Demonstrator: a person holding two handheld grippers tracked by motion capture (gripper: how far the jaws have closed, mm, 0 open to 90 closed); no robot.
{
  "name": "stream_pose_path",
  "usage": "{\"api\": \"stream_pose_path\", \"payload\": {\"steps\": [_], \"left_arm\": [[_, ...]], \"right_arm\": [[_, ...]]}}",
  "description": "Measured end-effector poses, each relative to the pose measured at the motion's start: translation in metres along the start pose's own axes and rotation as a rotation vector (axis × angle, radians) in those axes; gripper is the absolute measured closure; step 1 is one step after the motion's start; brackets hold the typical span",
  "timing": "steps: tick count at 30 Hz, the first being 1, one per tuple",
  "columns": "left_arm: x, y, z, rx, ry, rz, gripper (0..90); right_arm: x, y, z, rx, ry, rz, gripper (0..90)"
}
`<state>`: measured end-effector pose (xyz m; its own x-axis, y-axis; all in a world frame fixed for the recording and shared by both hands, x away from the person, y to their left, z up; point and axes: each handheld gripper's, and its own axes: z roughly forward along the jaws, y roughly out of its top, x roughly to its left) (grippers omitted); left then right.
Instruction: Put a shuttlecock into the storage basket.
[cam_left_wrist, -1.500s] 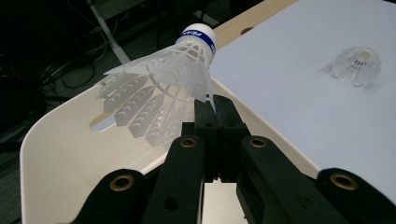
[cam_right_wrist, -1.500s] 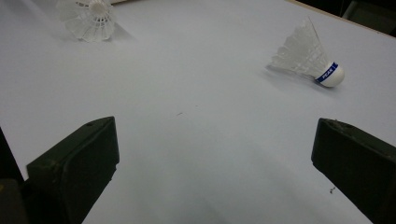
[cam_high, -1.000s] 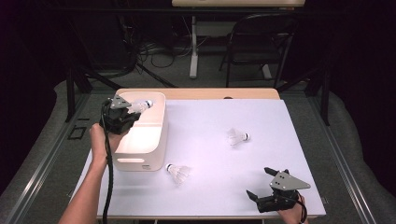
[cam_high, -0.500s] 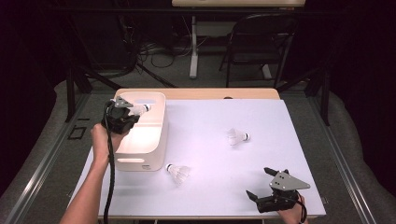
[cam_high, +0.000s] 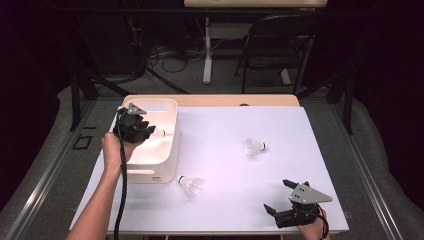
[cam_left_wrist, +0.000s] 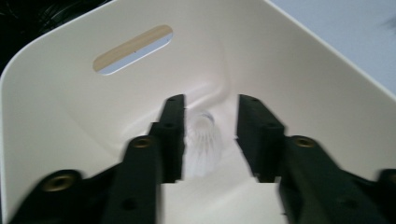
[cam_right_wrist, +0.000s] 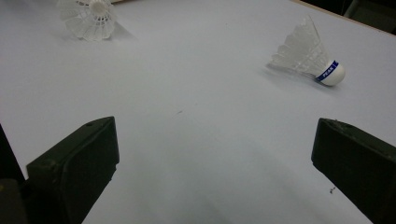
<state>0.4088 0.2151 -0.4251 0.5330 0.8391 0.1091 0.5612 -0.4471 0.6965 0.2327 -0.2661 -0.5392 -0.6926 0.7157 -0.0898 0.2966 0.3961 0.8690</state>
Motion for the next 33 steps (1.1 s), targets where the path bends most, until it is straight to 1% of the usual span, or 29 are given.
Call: {"api": "stream_pose_path", "payload": {"steps": [1,3,6,8,12,14,15,17,23,26,33], "left_arm": [[-0.001,0.000,-0.002,-0.012,0.000,-0.001,53.8],[-0.002,0.001,-0.007,-0.036,0.004,-0.006,45.8],[-0.006,0.002,-0.014,-0.072,-0.012,-0.007,33.6],[-0.009,0.004,-0.017,-0.087,-0.019,-0.001,27.6],[-0.017,0.008,-0.024,-0.116,-0.029,0.011,18.8],[-0.020,0.011,-0.028,-0.129,-0.033,0.020,15.6],[-0.022,0.012,-0.031,-0.142,-0.041,0.024,15.3],[-0.025,0.014,-0.033,-0.155,-0.042,0.030,14.2],[-0.035,0.021,-0.037,-0.171,-0.050,0.051,7.3],[-0.039,0.023,-0.038,-0.173,-0.058,0.064,6.1],[-0.053,0.028,-0.038,-0.201,-0.082,0.090,3.4]], "right_arm": [[0.000,0.000,0.000,-0.002,-0.002,0.002,0.2],[-0.001,0.000,0.000,0.001,-0.001,0.002,0.2],[0.000,0.000,0.000,-0.001,-0.001,0.002,0.2],[0.000,0.000,0.000,-0.001,-0.002,0.004,0.2],[0.000,0.000,-0.001,-0.002,-0.003,0.006,0.2],[0.000,0.000,-0.001,-0.003,-0.004,0.005,0.2],[0.000,0.000,-0.001,-0.002,-0.004,0.005,0.2],[0.000,0.000,-0.001,-0.002,-0.003,0.006,0.2],[0.000,0.000,0.000,-0.002,-0.002,0.001,0.2],[0.000,0.000,-0.001,-0.003,-0.005,0.001,0.2],[-0.001,-0.001,-0.002,-0.005,-0.006,0.004,0.2]]}}
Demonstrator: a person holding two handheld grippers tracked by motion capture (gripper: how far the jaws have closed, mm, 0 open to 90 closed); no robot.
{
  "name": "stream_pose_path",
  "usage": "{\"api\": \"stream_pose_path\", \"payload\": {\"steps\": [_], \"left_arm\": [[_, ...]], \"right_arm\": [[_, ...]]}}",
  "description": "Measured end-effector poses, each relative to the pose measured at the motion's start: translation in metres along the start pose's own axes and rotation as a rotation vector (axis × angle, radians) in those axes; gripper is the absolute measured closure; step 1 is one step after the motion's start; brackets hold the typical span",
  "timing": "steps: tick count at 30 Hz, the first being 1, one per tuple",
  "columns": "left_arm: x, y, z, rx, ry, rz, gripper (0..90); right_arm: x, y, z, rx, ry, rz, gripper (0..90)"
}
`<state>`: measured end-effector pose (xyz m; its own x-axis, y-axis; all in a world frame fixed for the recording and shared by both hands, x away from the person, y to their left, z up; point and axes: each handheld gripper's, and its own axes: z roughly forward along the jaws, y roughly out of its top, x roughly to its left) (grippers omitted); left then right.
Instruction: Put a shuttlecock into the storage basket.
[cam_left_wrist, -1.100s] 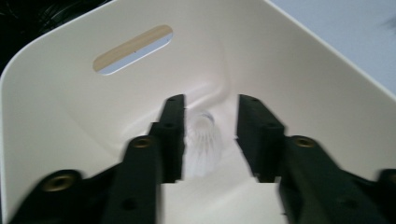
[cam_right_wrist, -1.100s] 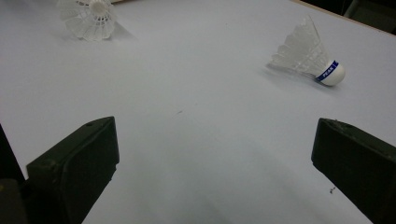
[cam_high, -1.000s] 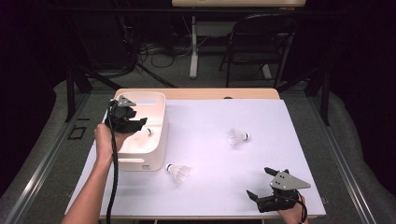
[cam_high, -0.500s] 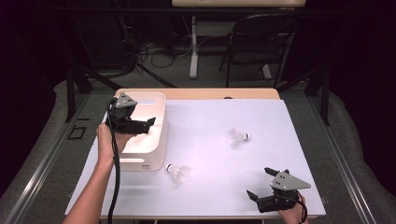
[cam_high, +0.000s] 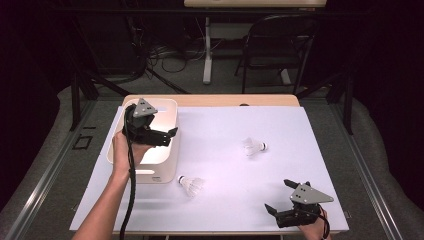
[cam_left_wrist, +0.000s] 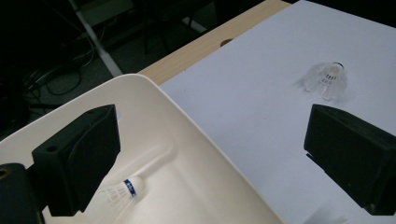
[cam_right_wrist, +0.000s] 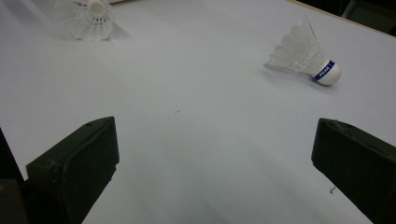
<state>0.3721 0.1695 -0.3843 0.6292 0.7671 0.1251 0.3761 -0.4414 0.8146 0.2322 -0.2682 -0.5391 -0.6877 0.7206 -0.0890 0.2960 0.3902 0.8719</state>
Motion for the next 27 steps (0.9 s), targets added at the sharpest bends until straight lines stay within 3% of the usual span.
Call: {"api": "stream_pose_path", "payload": {"steps": [10,17,27], "left_arm": [[-0.022,0.008,0.007,-0.030,-0.042,0.029,0.9],[-0.032,0.011,0.014,-0.027,-0.057,0.050,0.6],[-0.053,0.014,0.031,-0.023,-0.109,0.080,0.0]], "right_arm": [[0.001,0.001,-0.001,-0.001,0.002,-0.005,0.1],[0.001,0.000,-0.001,0.000,0.006,-0.004,0.1],[0.001,0.001,-0.001,-0.001,0.008,-0.008,0.1]]}}
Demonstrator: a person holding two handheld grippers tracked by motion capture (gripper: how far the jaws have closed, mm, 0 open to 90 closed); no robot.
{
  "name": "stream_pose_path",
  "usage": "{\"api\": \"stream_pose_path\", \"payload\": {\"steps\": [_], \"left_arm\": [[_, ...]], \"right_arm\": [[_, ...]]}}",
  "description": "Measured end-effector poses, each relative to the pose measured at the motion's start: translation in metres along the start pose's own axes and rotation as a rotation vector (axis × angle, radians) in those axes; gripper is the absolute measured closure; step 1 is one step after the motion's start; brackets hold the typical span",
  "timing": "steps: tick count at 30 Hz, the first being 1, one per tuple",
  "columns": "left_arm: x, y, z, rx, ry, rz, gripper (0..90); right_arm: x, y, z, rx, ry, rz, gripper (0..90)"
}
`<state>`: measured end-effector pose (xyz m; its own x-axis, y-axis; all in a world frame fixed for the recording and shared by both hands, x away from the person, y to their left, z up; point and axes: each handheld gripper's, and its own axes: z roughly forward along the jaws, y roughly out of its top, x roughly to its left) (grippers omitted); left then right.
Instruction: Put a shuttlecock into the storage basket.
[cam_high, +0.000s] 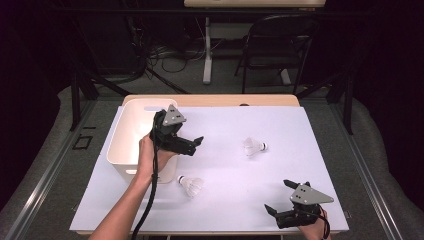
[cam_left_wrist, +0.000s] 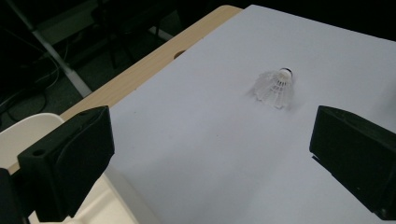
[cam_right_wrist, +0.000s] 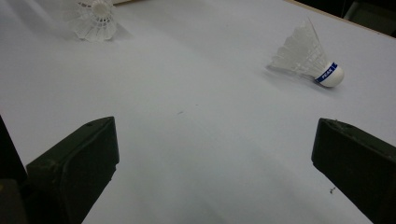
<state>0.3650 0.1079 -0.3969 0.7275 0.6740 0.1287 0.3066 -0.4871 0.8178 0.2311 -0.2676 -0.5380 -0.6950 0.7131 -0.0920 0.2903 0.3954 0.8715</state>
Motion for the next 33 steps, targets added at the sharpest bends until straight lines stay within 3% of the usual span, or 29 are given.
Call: {"api": "stream_pose_path", "payload": {"steps": [8,22,33], "left_arm": [[-0.010,0.003,0.017,-0.008,-0.049,0.003,0.0],[-0.029,0.005,0.048,-0.036,-0.152,-0.029,0.0],[-0.047,0.009,0.074,-0.013,-0.216,-0.022,0.2]], "right_arm": [[0.000,-0.001,0.000,-0.002,-0.002,0.002,0.1],[0.000,-0.001,0.000,0.000,0.004,0.003,0.1],[-0.001,-0.001,-0.001,-0.003,0.002,0.003,0.1]]}}
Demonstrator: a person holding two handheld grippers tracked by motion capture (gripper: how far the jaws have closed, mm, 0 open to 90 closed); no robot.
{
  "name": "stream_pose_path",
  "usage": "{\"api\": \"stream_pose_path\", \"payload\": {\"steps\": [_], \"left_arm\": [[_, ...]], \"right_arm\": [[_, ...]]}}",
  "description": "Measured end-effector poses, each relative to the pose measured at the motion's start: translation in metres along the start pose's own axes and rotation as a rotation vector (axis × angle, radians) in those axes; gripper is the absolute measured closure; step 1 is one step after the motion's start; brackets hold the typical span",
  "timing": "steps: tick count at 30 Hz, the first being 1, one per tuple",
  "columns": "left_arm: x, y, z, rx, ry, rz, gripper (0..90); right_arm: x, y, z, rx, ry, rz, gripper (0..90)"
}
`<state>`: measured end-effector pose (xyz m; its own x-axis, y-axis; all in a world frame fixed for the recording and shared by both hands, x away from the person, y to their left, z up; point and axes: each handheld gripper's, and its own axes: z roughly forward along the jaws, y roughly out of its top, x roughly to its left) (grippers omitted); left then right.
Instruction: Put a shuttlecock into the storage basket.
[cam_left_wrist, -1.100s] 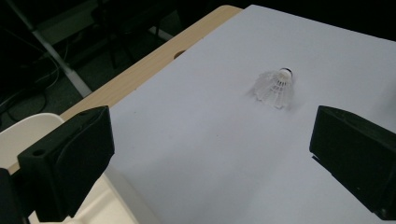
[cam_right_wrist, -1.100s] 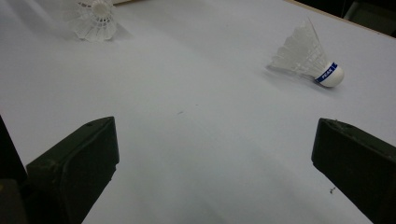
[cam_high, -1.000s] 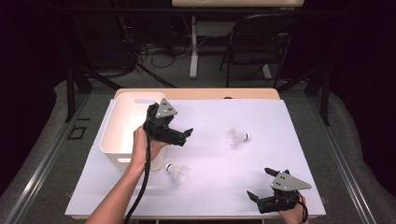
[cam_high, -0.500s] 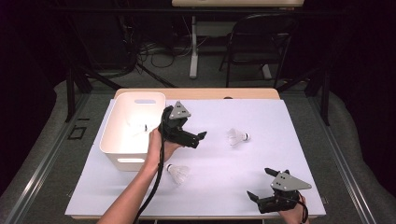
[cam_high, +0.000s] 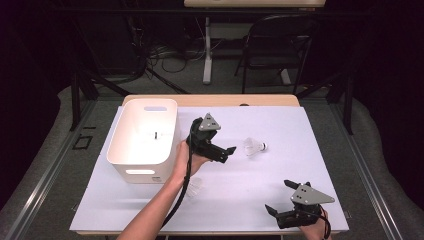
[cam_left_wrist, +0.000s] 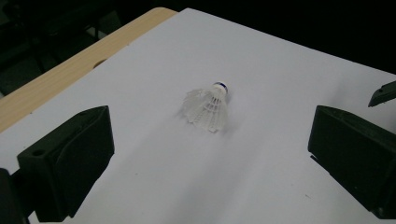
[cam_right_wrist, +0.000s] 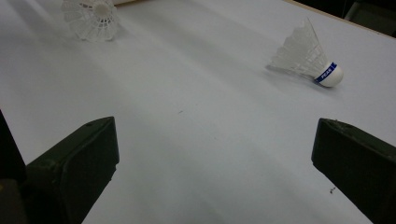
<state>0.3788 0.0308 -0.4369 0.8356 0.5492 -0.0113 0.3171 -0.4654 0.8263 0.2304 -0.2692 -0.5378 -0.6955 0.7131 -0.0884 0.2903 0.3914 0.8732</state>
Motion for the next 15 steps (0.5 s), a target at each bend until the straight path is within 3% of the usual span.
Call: {"api": "stream_pose_path", "payload": {"steps": [15], "left_arm": [[-0.012,0.000,0.035,0.034,-0.017,-0.012,0.2]], "right_arm": [[-0.001,0.000,-0.001,0.002,0.000,0.003,0.1]]}}
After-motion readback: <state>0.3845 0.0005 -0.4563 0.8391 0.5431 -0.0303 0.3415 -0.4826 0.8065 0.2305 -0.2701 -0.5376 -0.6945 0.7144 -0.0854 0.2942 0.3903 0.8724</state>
